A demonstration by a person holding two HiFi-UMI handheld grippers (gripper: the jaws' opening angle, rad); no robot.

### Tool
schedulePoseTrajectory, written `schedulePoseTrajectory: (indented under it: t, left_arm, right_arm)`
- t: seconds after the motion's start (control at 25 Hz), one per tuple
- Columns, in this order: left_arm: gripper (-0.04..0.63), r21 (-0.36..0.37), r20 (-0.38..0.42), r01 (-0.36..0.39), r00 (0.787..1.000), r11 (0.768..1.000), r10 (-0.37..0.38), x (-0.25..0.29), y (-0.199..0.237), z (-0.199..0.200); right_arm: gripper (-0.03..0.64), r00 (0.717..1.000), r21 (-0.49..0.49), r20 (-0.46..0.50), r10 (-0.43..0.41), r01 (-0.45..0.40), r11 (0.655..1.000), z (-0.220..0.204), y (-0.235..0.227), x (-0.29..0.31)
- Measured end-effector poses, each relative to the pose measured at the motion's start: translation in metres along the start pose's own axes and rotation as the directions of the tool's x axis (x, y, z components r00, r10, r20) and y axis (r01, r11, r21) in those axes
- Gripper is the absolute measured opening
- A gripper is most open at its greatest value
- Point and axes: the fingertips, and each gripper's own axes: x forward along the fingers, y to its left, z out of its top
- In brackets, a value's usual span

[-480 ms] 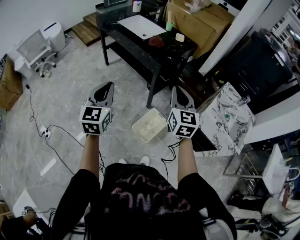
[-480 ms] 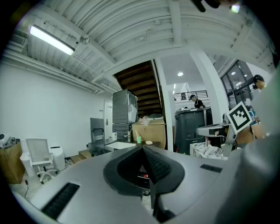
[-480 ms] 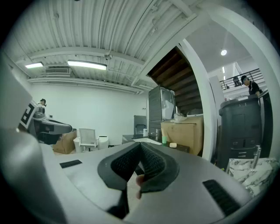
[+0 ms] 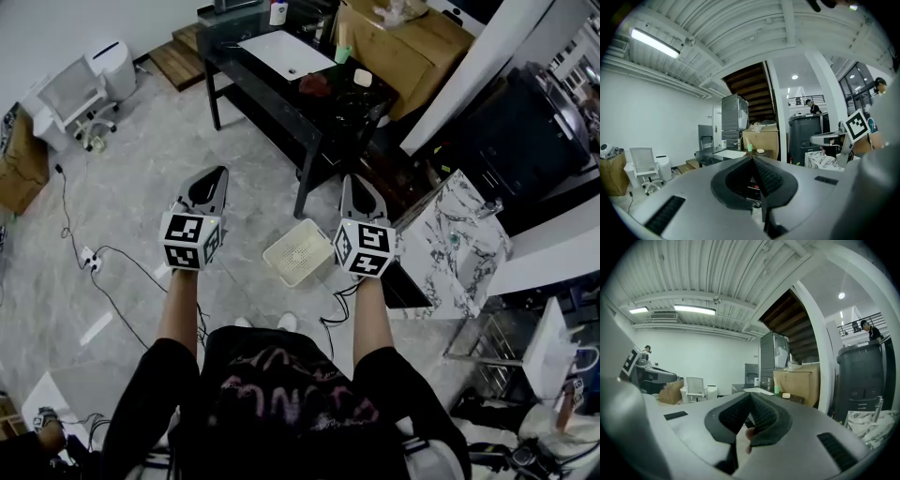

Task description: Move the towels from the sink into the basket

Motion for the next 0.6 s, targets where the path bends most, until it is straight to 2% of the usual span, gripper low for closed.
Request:
schedulePoseTrajectory:
  t: [0.6]
  left_arm:
    - [0.014,0.016,-0.047,-0.052,0.997,0.999,0.053,0.022,-0.018,-0.018]
  right_arm:
    - [0.014,0.998,0.022,-0.005,0.056,-0.056,0.998,-0.026,-0.036,0.018]
